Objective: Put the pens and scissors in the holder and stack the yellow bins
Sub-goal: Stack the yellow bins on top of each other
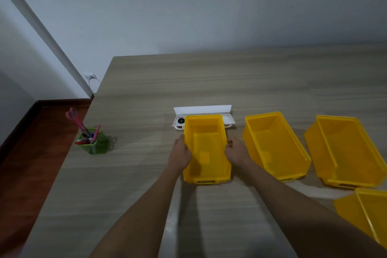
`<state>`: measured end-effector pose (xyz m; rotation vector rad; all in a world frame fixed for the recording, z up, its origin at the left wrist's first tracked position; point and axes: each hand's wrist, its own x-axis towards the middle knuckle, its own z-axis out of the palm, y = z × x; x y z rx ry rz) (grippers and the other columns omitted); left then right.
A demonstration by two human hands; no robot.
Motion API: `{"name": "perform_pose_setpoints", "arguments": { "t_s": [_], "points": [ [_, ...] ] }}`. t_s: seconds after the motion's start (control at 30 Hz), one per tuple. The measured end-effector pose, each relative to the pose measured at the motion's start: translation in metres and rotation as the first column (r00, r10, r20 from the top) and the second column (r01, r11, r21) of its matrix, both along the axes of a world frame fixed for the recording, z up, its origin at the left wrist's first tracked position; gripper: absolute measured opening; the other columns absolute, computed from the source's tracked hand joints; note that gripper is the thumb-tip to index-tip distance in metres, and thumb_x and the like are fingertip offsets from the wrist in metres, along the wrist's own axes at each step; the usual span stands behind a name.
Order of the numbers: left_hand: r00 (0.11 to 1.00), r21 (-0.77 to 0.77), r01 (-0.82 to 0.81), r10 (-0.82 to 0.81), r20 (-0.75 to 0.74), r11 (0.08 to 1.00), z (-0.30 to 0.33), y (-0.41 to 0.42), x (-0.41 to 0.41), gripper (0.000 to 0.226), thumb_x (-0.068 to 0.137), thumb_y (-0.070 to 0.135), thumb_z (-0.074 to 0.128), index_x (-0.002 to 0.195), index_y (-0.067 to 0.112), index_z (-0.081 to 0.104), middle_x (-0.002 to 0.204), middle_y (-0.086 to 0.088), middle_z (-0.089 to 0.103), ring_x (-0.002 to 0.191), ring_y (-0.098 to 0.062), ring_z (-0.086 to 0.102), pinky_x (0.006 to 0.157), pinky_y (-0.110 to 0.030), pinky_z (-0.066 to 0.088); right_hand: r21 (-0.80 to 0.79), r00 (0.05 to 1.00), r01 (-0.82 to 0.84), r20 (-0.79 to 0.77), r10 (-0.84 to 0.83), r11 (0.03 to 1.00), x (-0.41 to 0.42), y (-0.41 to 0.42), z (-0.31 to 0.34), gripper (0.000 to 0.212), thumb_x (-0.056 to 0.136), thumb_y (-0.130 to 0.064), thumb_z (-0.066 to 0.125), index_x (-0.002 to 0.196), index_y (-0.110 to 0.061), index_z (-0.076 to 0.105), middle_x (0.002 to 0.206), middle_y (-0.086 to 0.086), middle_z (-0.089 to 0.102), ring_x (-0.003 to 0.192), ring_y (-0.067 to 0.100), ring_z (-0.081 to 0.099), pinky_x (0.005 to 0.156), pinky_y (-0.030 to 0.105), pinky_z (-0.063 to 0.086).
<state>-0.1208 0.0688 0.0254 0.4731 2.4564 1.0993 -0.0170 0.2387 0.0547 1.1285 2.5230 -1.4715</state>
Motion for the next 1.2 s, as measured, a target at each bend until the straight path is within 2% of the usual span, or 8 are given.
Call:
{"name": "perform_pose_setpoints", "arguments": {
  "t_s": [0.17,0.33,0.47,0.6,0.8,1.0,1.13,1.2],
  "points": [
    [0.997,-0.056,-0.053,0.05,-0.064,0.997,-0.002,0.002,0.001,0.034,0.1,0.016,0.04,0.132,0.009,0.046,0.125,-0.016,0.05,0.107,-0.032,0.056,0.086,-0.038,0.045,-0.014,1.0,0.004,0.022,-0.004,1.0,-0.003,0.004,-0.011,0.028,0.091,-0.01,0.047,0.114,-0.008,0.063,0.113,0.011,0.066,0.094,0.023,0.058,0.085,0.037,0.049],
    [0.957,-0.238,-0.121,0.05,-0.285,0.964,0.021,0.026,0.0,0.05,0.097,0.028,0.043,0.143,0.01,0.035,0.137,-0.017,0.042,0.125,-0.036,0.042,0.104,-0.048,0.033,0.236,0.991,-0.025,-0.119,0.054,0.971,0.001,0.019,0.008,0.025,0.096,-0.021,0.046,0.113,-0.014,0.062,0.117,0.01,0.065,0.108,0.029,0.061,0.09,0.041,0.05],
    [0.902,-0.26,-0.09,-0.032,-0.431,0.962,0.044,0.063,0.008,0.054,0.098,0.034,0.04,0.147,0.014,0.031,0.147,-0.014,0.035,0.137,-0.034,0.033,0.11,-0.049,0.026,0.578,0.979,-0.175,0.015,0.204,0.797,0.009,0.056,0.022,0.045,0.1,-0.028,0.039,0.142,-0.014,0.044,0.152,0.007,0.042,0.144,0.025,0.032,0.115,0.043,0.027],
    [0.87,-0.291,-0.041,-0.109,-0.481,0.956,0.056,0.109,0.032,0.054,0.099,0.04,0.036,0.148,0.016,0.031,0.153,-0.012,0.031,0.144,-0.031,0.025,0.114,-0.048,0.023,0.693,0.966,-0.257,0.155,0.209,0.674,0.032,0.098,0.023,0.053,0.101,-0.038,0.033,0.149,-0.017,0.031,0.161,0.005,0.021,0.151,0.026,0.014,0.121,0.047,0.01],
    [0.91,-0.298,0.076,-0.189,-0.369,0.951,0.05,0.169,0.08,0.051,0.099,0.039,0.036,0.145,0.018,0.033,0.144,-0.01,0.037,0.131,-0.03,0.039,0.106,-0.045,0.033,0.618,0.957,-0.271,0.256,0.137,0.738,0.074,0.153,0.013,0.067,0.099,-0.043,0.034,0.154,-0.013,0.012,0.164,0.01,0.004,0.152,0.029,0.004,0.121,0.047,0.006],
    [0.981,-0.073,0.189,-0.184,0.068,0.979,0.016,0.194,0.117,0.046,0.098,0.035,0.042,0.141,0.018,0.035,0.136,-0.01,0.053,0.124,-0.031,0.054,0.102,-0.049,0.046,0.376,0.949,-0.195,0.304,0.078,0.906,0.107,0.187,-0.009,0.061,0.099,-0.033,0.044,0.147,-0.002,0.022,0.147,0.022,0.037,0.128,0.042,0.046,0.102,0.049,0.042],
    [0.984,0.006,0.131,-0.13,0.118,0.991,0.012,0.19,0.129,0.035,0.1,0.03,0.042,0.133,0.018,0.046,0.125,-0.007,0.061,0.114,-0.027,0.059,0.097,-0.043,0.049,0.281,0.96,-0.168,0.265,0.091,0.945,0.109,0.198,-0.014,0.058,0.101,-0.027,0.042,0.151,-0.005,0.021,0.147,0.025,0.037,0.127,0.043,0.046,0.1,0.047,0.042],
    [0.992,-0.036,0.102,-0.098,0.083,0.994,0.013,0.184,0.128,0.031,0.1,0.034,0.041,0.123,0.017,0.054,0.111,-0.006,0.066,0.1,-0.025,0.063,0.088,-0.042,0.053,0.267,0.971,-0.116,0.234,0.052,0.957,0.105,0.2,-0.012,0.052,0.101,-0.026,0.042,0.144,0.001,0.035,0.142,0.024,0.047,0.126,0.041,0.048,0.098,0.044,0.043]
  ]
}}
